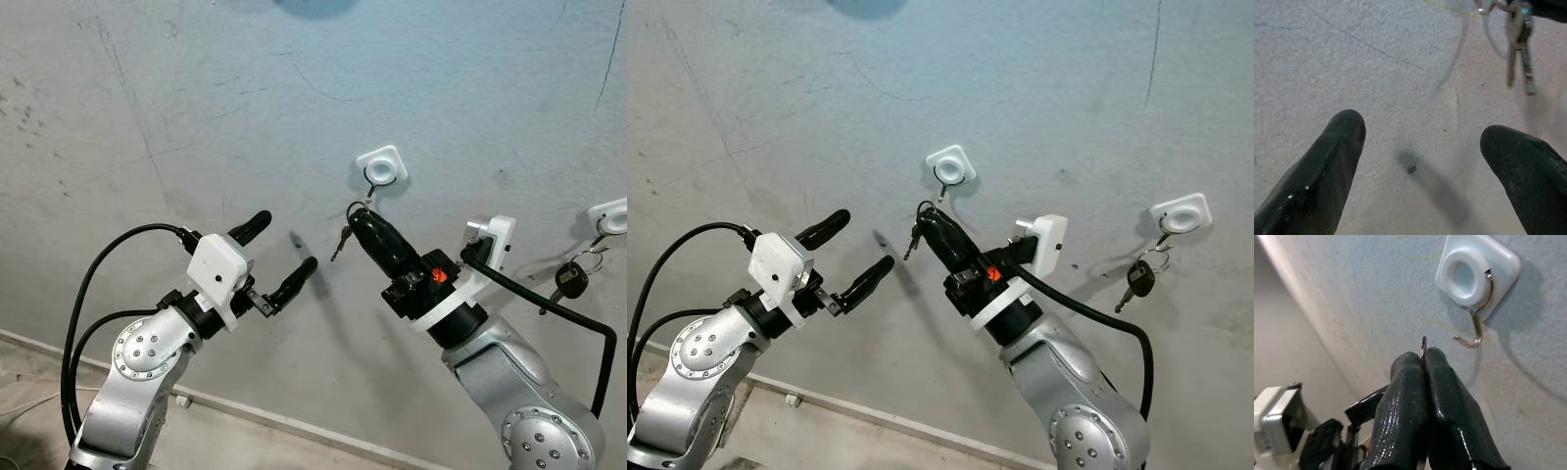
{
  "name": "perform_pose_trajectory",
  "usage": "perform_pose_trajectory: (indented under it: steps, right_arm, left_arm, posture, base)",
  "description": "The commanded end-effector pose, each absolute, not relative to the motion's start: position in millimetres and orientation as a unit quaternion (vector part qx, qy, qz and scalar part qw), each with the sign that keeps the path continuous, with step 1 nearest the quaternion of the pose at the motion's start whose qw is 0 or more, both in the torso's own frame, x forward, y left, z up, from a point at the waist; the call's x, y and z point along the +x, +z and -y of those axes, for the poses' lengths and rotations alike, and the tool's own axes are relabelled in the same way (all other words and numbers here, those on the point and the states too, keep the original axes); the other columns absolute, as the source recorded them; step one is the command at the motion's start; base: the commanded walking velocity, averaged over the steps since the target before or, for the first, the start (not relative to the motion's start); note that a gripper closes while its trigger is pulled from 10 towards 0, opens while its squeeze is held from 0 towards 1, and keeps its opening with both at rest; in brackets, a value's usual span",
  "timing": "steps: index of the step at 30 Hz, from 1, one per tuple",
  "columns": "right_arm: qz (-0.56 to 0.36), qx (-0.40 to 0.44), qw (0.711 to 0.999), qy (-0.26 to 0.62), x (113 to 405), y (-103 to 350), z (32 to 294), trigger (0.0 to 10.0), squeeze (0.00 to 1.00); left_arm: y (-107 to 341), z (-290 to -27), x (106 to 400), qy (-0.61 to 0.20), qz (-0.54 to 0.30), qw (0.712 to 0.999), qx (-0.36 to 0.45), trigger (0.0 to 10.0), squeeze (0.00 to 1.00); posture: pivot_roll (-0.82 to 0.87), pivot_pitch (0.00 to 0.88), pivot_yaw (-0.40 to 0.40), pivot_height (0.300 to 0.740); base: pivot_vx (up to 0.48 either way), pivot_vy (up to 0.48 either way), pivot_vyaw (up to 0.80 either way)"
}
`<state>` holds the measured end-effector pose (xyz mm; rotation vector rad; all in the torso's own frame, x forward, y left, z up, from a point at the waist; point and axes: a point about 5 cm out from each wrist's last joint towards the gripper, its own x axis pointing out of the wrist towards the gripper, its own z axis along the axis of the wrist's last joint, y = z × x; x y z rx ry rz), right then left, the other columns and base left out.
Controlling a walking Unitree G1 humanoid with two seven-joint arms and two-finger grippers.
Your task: Hang keys on a hook
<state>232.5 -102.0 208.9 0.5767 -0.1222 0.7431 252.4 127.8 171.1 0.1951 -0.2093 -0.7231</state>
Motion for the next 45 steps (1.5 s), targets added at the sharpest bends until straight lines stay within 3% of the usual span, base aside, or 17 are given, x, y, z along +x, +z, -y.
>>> perform_pose_trajectory:
  steps: [1, 10, 45]
  right_arm:
    - [0.068, 0.282, 0.891, 0.351, 235.1, 211.7, 105.1, 10.0, 0.0]
    - [0.07, 0.287, 0.893, 0.339, 240.6, 210.8, 106.6, 10.0, 0.0]
    - [0.037, 0.368, 0.886, 0.279, 245.0, 181.9, 111.7, 10.0, 0.0]
  left_arm:
    - [173.0, -132.5, 250.1, -0.343, 0.1, 0.929, 0.099, 10.0, 0.0]
    - [169.7, -145.9, 242.3, -0.317, 0.082, 0.939, 0.107, 10.0, 0.0]
    - [170.7, -145.8, 240.3, -0.319, 0.075, 0.939, 0.101, 10.0, 0.0]
  posture:
    - [0.16, 0.0, -0.001, 0.74]
    - [0.18, 0.0, -0.012, 0.74]
    - [0.19, 0.0, -0.006, 0.74]
  base:
    - [0.0, 0.0, 0.0]
    - [0.0, 0.0, 0.0]
    - [0.0, 0.0, 0.0]
